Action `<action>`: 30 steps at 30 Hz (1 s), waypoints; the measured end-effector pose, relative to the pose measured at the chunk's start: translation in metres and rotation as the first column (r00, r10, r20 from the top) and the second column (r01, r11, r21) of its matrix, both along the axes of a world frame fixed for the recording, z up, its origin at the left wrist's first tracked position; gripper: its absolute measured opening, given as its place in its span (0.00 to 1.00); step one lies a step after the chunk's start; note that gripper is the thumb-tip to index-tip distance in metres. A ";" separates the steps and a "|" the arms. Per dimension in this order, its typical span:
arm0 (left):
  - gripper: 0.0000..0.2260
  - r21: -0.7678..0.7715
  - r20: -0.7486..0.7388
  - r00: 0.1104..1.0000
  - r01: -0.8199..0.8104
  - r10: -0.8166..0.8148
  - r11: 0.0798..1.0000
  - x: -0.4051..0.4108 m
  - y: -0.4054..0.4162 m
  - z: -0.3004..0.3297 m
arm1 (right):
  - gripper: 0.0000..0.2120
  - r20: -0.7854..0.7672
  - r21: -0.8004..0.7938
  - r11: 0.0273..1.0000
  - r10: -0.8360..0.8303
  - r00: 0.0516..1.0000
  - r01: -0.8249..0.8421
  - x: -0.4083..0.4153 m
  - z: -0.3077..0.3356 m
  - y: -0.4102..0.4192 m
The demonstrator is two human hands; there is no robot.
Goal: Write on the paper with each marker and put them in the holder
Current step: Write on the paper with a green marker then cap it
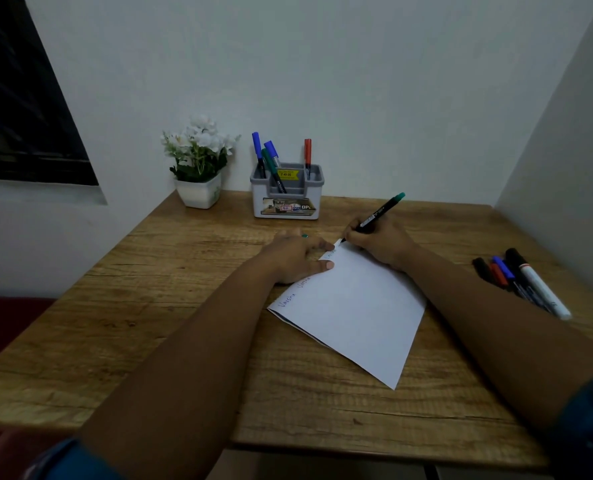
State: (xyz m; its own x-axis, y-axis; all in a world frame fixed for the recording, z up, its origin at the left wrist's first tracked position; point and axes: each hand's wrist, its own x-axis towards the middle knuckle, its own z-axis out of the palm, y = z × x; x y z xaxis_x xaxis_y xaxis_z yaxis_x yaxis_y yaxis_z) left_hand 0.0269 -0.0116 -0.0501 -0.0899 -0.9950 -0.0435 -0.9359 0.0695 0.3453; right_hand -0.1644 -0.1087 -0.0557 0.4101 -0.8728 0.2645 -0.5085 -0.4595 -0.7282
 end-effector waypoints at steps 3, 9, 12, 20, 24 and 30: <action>0.22 0.001 -0.004 1.000 0.001 -0.001 1.000 0.000 0.000 0.000 | 0.05 -0.004 0.003 1.000 -0.005 1.000 0.005 0.001 0.000 0.000; 0.22 0.005 -0.011 1.000 0.000 0.000 1.000 0.001 0.000 -0.001 | 0.04 0.056 0.027 1.000 -0.010 0.998 0.009 -0.001 -0.001 -0.002; 0.22 0.002 -0.013 1.000 0.002 -0.002 1.000 0.001 0.000 -0.001 | 0.04 0.031 0.012 1.000 -0.002 1.000 0.002 0.001 -0.002 -0.001; 0.22 0.000 -0.010 1.000 0.002 -0.002 1.000 0.001 -0.002 -0.001 | 0.06 0.015 0.001 0.999 -0.033 0.999 0.033 0.002 0.000 0.000; 0.22 0.004 -0.003 1.000 0.003 -0.003 1.000 0.001 -0.002 -0.002 | 0.07 0.058 0.031 0.998 -0.063 0.996 0.062 0.000 -0.001 -0.001; 0.22 -0.003 -0.007 1.000 0.008 -0.008 1.000 0.001 -0.002 -0.001 | 0.09 0.029 0.017 0.998 -0.058 0.998 0.057 0.001 0.001 0.002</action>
